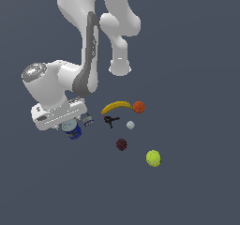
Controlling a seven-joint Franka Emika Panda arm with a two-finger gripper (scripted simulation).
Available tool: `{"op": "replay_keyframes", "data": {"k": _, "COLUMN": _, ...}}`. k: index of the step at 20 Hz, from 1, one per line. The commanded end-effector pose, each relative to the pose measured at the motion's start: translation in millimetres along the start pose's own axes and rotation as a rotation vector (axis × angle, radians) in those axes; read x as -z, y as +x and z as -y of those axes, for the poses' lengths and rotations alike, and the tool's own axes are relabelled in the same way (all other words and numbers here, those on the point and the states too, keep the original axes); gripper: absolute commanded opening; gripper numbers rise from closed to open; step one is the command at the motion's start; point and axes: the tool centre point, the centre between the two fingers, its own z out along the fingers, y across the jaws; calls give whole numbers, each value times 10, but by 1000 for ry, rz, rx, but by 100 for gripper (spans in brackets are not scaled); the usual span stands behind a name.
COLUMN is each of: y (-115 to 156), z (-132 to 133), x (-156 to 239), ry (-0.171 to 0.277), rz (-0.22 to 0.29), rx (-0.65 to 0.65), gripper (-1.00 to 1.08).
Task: Pick up a designated object from a clutter of objects.
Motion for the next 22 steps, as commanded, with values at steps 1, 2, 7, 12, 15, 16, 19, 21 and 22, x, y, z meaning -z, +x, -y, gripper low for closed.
{"op": "replay_keyframes", "data": {"k": 1, "y": -7, "z": 5, "x": -126, "ry": 1, "rz": 1, "rx": 1, "gripper": 100}}
{"op": "replay_keyframes", "data": {"k": 2, "y": -7, "z": 8, "x": -183, "ry": 1, "rz": 1, "rx": 1, "gripper": 100}}
{"op": "replay_keyframes", "data": {"k": 7, "y": -6, "z": 6, "x": -363, "ry": 1, "rz": 0, "rx": 3, "gripper": 100}}
{"op": "replay_keyframes", "data": {"k": 12, "y": -2, "z": -2, "x": -386, "ry": 1, "rz": 0, "rx": 3, "gripper": -100}}
{"op": "replay_keyframes", "data": {"k": 15, "y": -2, "z": -2, "x": -386, "ry": 1, "rz": 0, "rx": 3, "gripper": -100}}
{"op": "replay_keyframes", "data": {"k": 16, "y": -2, "z": -2, "x": -386, "ry": 1, "rz": 0, "rx": 3, "gripper": -100}}
{"op": "replay_keyframes", "data": {"k": 19, "y": -2, "z": -2, "x": -386, "ry": 1, "rz": 0, "rx": 3, "gripper": -100}}
{"op": "replay_keyframes", "data": {"k": 21, "y": -7, "z": -8, "x": -376, "ry": 0, "rz": 0, "rx": 2, "gripper": -100}}
{"op": "replay_keyframes", "data": {"k": 22, "y": -5, "z": -6, "x": -373, "ry": 0, "rz": 0, "rx": 2, "gripper": -100}}
